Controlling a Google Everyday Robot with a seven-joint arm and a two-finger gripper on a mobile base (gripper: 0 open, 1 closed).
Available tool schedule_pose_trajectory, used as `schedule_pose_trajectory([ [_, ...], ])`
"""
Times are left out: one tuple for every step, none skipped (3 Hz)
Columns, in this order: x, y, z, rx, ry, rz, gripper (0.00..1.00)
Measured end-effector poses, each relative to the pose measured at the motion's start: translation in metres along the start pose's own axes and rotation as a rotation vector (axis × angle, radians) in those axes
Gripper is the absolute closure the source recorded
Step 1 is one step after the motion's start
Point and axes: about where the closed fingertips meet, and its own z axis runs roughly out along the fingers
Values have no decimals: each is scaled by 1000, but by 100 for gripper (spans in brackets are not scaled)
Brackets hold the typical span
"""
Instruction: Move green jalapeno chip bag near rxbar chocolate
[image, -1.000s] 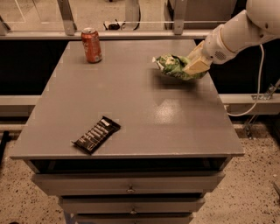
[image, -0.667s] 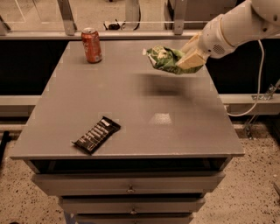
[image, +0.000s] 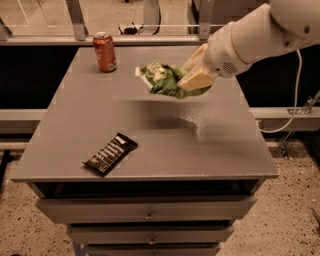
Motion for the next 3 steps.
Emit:
schedule_pose_trajectory([
  [-20, 37, 32, -83, -8, 7, 100],
  [-38, 67, 63, -156, -9, 17, 85],
  [-52, 81, 86, -189, -8, 37, 61],
])
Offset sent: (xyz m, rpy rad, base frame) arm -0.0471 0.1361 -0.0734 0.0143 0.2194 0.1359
